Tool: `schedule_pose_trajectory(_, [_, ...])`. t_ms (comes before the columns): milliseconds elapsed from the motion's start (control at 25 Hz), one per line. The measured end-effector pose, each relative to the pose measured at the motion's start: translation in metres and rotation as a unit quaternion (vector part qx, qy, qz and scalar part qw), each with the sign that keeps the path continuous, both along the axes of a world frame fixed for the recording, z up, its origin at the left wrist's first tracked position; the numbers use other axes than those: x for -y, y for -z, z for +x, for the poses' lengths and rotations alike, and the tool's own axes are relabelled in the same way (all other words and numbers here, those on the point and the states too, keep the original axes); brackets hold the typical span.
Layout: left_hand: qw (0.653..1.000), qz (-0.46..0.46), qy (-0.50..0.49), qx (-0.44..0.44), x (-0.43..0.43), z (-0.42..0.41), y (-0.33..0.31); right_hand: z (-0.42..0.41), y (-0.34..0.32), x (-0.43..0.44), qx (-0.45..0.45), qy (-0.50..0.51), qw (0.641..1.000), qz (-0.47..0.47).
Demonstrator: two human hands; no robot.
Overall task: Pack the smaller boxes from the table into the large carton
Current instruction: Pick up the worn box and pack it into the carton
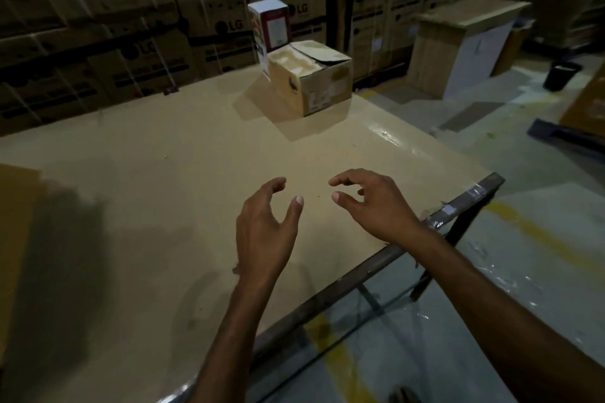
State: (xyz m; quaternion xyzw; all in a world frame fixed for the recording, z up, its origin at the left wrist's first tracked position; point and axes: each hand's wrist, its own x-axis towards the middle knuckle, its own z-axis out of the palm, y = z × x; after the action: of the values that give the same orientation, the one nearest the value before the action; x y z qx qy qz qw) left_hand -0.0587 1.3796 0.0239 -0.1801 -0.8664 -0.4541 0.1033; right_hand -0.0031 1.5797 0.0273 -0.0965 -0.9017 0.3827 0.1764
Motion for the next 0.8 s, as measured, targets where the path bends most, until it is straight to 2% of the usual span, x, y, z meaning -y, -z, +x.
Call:
schedule_pose_trajectory(160, [0.998, -0.003, -0.068, 0.019, -0.066, -0.017, 0.022, -0.046, 0.022, -0.067, 0.005, -0.068, 0.998, 0.002])
schedule_pose_trajectory(400, [0.974, 0.068, -0.2, 0.075, -0.157, 0.003, 0.031, -0.083, 0.038, -0.146, 0.027, -0.205, 0.978, -0.021])
schedule_pose_trajectory(560, [0.959, 0.073, -0.267, 0.065, -0.199, 0.028, 0.015, -0.091, 0.03, -0.187, 0.024, -0.301, 0.953, -0.017])
schedule_pose_trajectory(800, [0.94, 0.034, -0.338, 0.036, -0.271, 0.07, 0.003, -0.078, 0.025, -0.246, 0.024, -0.375, 0.926, -0.038])
